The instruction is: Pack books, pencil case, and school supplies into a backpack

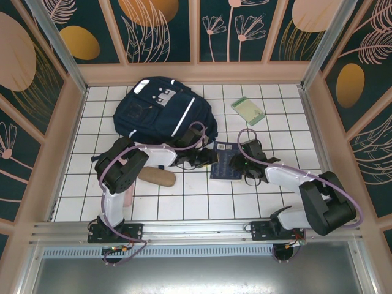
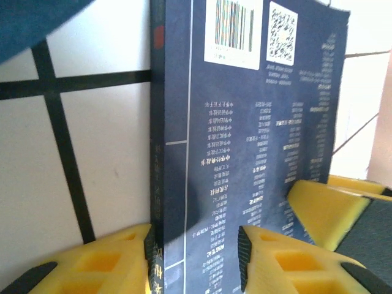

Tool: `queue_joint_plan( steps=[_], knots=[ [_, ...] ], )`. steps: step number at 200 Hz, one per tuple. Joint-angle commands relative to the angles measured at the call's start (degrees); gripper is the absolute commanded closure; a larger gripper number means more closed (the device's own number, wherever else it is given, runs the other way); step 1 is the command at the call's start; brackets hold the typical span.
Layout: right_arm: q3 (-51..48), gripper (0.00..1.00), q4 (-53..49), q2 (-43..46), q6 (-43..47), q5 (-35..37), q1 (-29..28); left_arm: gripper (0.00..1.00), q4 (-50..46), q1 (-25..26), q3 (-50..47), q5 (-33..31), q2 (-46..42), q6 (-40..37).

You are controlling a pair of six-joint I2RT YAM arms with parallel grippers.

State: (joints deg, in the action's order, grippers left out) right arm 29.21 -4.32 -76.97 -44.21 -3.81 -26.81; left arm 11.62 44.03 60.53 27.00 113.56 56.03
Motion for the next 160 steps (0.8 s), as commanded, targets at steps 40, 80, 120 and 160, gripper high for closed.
queue_joint_plan(
  steps=[40, 80, 120, 160],
  knots=[
    [0.05, 0.51, 1.26, 0.29, -1.69, -7.71, -1.75, 0.61, 25.02, 0.97, -3.6, 11.36, -3.65, 12.31],
    [-0.77, 0.51, -0.09, 2.73, -0.88, -7.52, 0.35, 0.62, 20.85, 0.44, -3.34, 10.78, -3.09, 11.23],
    [-1.74, 0.51, -0.52, 4.19, -0.56, -7.52, 1.4, 0.61, 5.05, 0.44, 0.99, 7.25, -1.96, 1.89],
    [-2.05, 0.51, -0.05, 4.19, -0.72, -7.87, 1.5, 0.61, -1.7, 0.51, 3.54, 6.36, 0.87, -3.73]
  ],
)
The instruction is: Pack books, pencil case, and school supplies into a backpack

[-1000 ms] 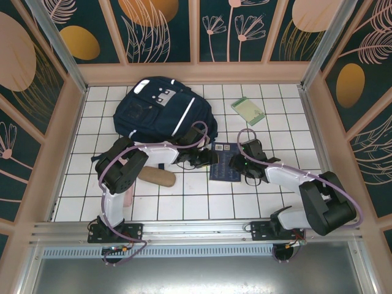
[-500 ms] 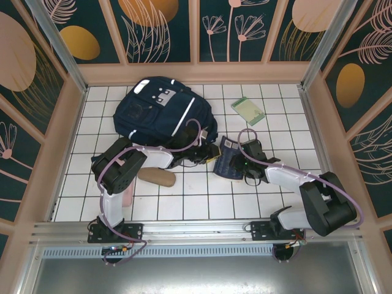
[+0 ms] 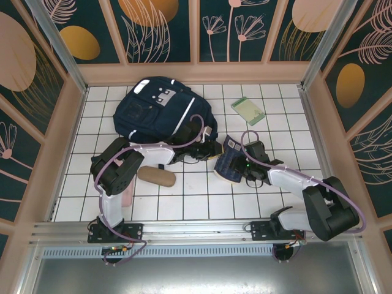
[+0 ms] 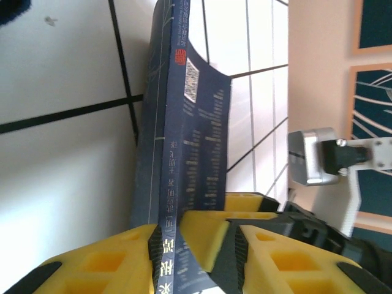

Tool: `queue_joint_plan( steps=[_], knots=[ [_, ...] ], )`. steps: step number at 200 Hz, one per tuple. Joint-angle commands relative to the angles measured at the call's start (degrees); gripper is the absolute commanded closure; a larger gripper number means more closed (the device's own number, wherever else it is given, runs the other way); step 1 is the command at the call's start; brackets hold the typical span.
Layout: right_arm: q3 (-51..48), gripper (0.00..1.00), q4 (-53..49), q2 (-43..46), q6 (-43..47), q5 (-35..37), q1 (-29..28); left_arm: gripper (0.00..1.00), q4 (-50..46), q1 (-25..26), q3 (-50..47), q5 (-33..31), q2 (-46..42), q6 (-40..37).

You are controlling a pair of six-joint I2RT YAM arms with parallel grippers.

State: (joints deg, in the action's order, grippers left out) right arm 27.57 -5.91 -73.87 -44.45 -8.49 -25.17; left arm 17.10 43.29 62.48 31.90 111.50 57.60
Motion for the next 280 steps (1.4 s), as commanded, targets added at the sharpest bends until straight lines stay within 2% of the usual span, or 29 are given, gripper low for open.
queue_joint_plan(
  steps=[1, 28, 70, 87, 107, 163, 215, 280],
  knots=[
    [-0.41, 0.51, 1.53, 1.09, -0.47, -3.19, -0.14, 0.61, -7.13, 1.26, 1.64, 1.61, 3.01, -5.31],
    [-0.41, 0.51, 1.61, 1.09, -0.56, -3.21, -0.14, 0.62, -7.2, 1.46, 1.81, 1.96, 3.99, -5.15],
    [-0.59, 0.51, 0.91, 1.0, -0.73, -2.48, -0.17, 0.6, -16.74, 1.45, 4.23, -7.22, 2.25, -10.78],
    [-0.57, 0.55, -0.17, 1.0, -0.54, -1.19, -0.19, 0.6, -19.38, 1.44, 5.33, -10.13, 1.77, -13.08],
    [-0.92, 0.56, -0.33, 0.95, -0.16, -0.57, -0.19, 0.6, -23.8, 1.45, 7.76, -13.97, 2.01, -16.58],
    [-1.29, 0.58, -0.61, -0.44, 0.12, 0.58, -0.15, 0.59, -28.07, 1.47, 9.5, -18.8, 4.35, -18.33],
    [-1.47, 0.65, -0.01, -1.02, 0.13, 0.15, -0.14, 0.59, -26.38, 3.09, 8.7, -14.45, 6.53, -17.81],
    [-1.12, 0.65, 1.0, -2.33, -0.05, -0.82, -0.16, 0.61, -12.79, 4.68, 7.2, 3.67, 4.64, -9.75]
  ],
)
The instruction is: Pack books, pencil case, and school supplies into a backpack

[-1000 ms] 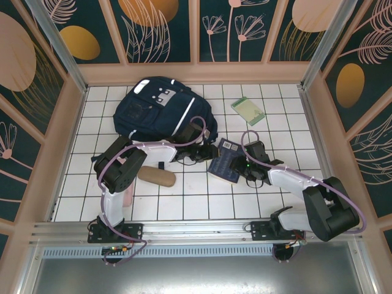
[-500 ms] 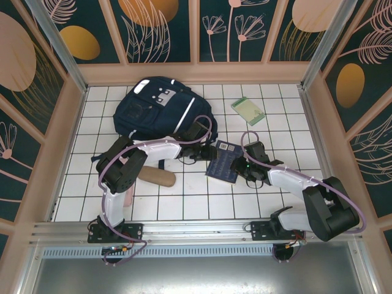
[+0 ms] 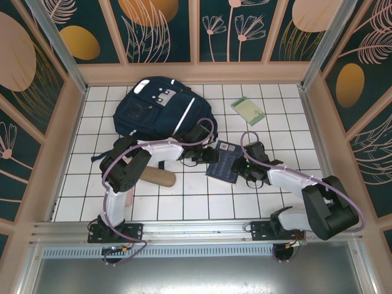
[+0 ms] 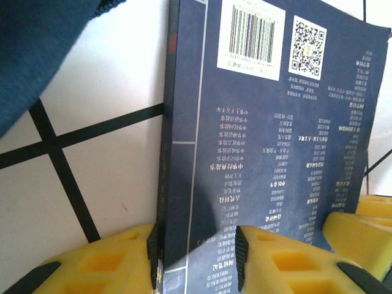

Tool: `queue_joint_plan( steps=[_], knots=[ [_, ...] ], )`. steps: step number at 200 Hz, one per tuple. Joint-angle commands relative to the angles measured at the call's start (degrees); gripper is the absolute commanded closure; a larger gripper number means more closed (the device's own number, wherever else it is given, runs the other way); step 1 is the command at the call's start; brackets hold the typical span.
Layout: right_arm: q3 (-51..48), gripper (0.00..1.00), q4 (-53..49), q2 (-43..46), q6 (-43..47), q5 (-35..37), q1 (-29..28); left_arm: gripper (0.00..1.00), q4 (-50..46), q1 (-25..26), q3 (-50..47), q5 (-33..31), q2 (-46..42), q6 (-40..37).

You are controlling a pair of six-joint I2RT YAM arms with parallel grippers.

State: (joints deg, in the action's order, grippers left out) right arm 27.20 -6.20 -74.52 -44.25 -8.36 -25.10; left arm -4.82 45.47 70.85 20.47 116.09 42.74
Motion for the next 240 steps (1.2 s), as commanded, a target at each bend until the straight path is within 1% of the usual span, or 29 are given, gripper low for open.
queue_joint_plan(
  steps=[1, 33, 41, 48, 56, 64, 95, 107, 125, 153, 158, 165, 175, 187, 196, 199, 205, 221, 230, 240],
  knots=[
    [-0.7, 0.65, 1.28, -1.68, -0.28, -0.96, -0.26, 0.61, 9.48, 2.5, -1.25, 15.33, -0.06, 5.31],
    [-0.48, 0.65, 0.93, -1.33, -0.13, -0.73, -0.08, 0.61, 21.36, 2.24, -4.13, 22.15, -2.95, 12.75],
    [-0.57, 0.65, 0.98, -1.24, -0.07, -0.78, -0.03, 0.61, 24.88, 2.08, -5.13, 23.56, -3.43, 15.19],
    [-0.7, 0.65, 1.01, -1.09, -0.09, -0.82, -0.06, 0.61, 29.83, 1.74, -6.37, 24.95, -3.72, 17.93],
    [-0.74, 0.65, 1.02, -0.99, -0.06, -0.78, 0.05, 0.61, 34.24, 1.18, -7.76, 25.9, -3.86, 20.97],
    [-0.75, 0.65, 0.98, -0.9, -0.06, -0.78, 0.01, 0.61, 35.79, 0.71, -8.42, 26.06, -3.64, 22.62],
    [-0.79, 0.65, 0.75, -0.37, -0.07, -0.83, 0.14, 0.62, 27.77, 0.05, -7.56, 23.44, -2.99, 17.93],
    [-0.83, 0.65, 0.66, -0.09, -0.07, -0.69, 0.17, 0.61, 21.62, 0.05, -6.17, 21.42, -2.34, 14.46],
    [-0.81, 0.65, 0.49, 0.3, -0.04, -0.69, 0.3, 0.61, 14.95, 0.1, -4.42, 18.73, -1.44, 10.13],
    [-0.77, 0.65, -0.18, 0.94, 0.15, -0.43, 0.44, 0.67, 11.68, 0.05, -3.87, 16.42, -1.91, 7.67],
    [-0.7, 0.65, -0.48, 1.12, 0.19, -0.31, 0.54, 0.7, 11.24, 0.05, -3.6, 16.11, -2.01, 7.35],
    [-0.57, 0.64, -0.98, 1.6, 0.34, -0.1, 0.67, 0.77, 10.74, 0.01, -3.44, 15.65, -2.22, 7.08],
    [-0.42, 0.6, -1.51, 2.66, 0.47, -0.14, 1.3, 0.85, 10.62, 0.05, -3.35, 15.05, -2.86, 7.12],
    [-0.48, 0.49, -1.87, 4.94, 0.91, -0.78, 2.38, 0.89, 10.91, -0.03, -3.14, 14.8, -3.58, 7.35],
    [-0.71, 0.43, -1.64, 7.52, 1.39, -1.94, 3.43, 0.93, 12.06, -0.22, -3.29, 15.38, -4.31, 7.9],
    [-0.74, 0.42, -1.56, 7.94, 1.48, -2.19, 3.71, 0.93, 12.64, -0.29, -3.41, 15.55, -4.61, 8.31],
    [-0.96, 0.35, -1.47, 9.94, 1.6, -3.12, 4.55, 0.95, 13.52, -0.45, -3.59, 16.07, -5.09, 9.17],
    [-1.31, 0.23, -1.12, 14.01, 2.14, -5.54, 6.87, 0.97, 17.52, -1.06, -4.43, 17.83, -6.73, 11.78],
    [-1.64, 0.18, -0.67, 15.78, 2.28, -7.26, 8.38, 0.99, 19.77, -1.41, -4.75, 18.92, -7.5, 13.21],
    [-2.35, 0.13, 0.7, 17.47, 2.32, -10.7, 10.63, 1.0, 22.09, -1.86, -4.93, 19.99, -8.35, 14.87]
  ],
)
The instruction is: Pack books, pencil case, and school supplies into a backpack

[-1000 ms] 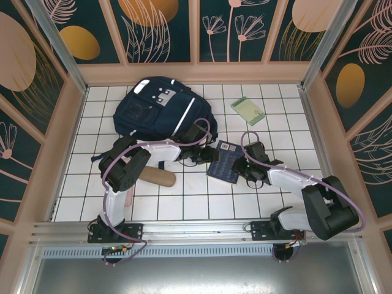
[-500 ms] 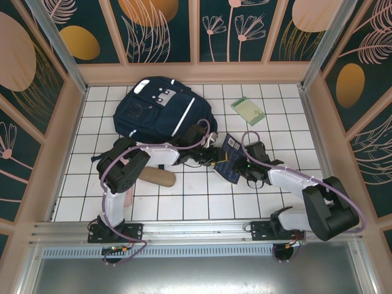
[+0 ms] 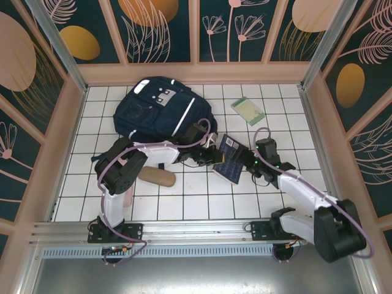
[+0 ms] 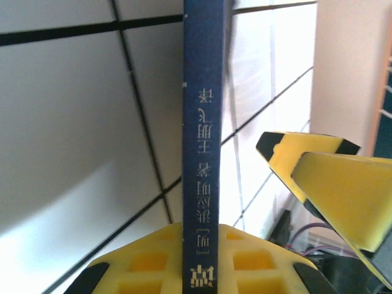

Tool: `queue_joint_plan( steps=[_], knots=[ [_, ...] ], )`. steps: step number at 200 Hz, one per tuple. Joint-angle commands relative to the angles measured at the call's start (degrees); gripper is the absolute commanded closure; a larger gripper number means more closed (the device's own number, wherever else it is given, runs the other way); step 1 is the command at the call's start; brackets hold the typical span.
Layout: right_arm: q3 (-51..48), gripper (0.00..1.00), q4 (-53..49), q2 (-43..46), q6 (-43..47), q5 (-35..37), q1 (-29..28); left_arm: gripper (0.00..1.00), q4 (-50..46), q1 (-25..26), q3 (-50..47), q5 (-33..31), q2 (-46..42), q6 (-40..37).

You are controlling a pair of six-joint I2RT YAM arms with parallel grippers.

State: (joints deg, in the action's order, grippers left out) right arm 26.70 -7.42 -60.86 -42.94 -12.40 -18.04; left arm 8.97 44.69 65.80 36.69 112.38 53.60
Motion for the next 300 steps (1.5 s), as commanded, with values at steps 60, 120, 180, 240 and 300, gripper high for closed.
queue_joint_plan(
  steps=[60, 120, 180, 240, 300],
  knots=[
    [-6.87, 0.09, 21.94, 4.7, -7.43, -33.0, 16.1, 1.0, 19.83, -2.19, 0.34, 9.67, -7.43, 11.61],
    [-8.51, 0.2, 38.37, 0.13, -16.17, -45.68, 20.3, 1.0, 26.51, -2.47, -0.85, 11.76, -7.44, 15.89],
    [-7.57, 1.0, 34.43, 1.01, -13.81, -47.08, 22.63, 0.97, 17.92, -3.34, -0.37, 11.15, -7.09, 10.01],
    [-3.93, 1.0, 24.04, 1.89, -6.39, -43.66, 22.81, 0.58, -14.39, -5.77, 11.0, -2.54, -7.0, -10.54],
    [-1.11, 1.0, 20.26, 0.82, -3.07, -40.99, 22.83, 0.55, -40.59, -6.81, 27.52, -44.52, -2.45, -27.86]
  ],
)
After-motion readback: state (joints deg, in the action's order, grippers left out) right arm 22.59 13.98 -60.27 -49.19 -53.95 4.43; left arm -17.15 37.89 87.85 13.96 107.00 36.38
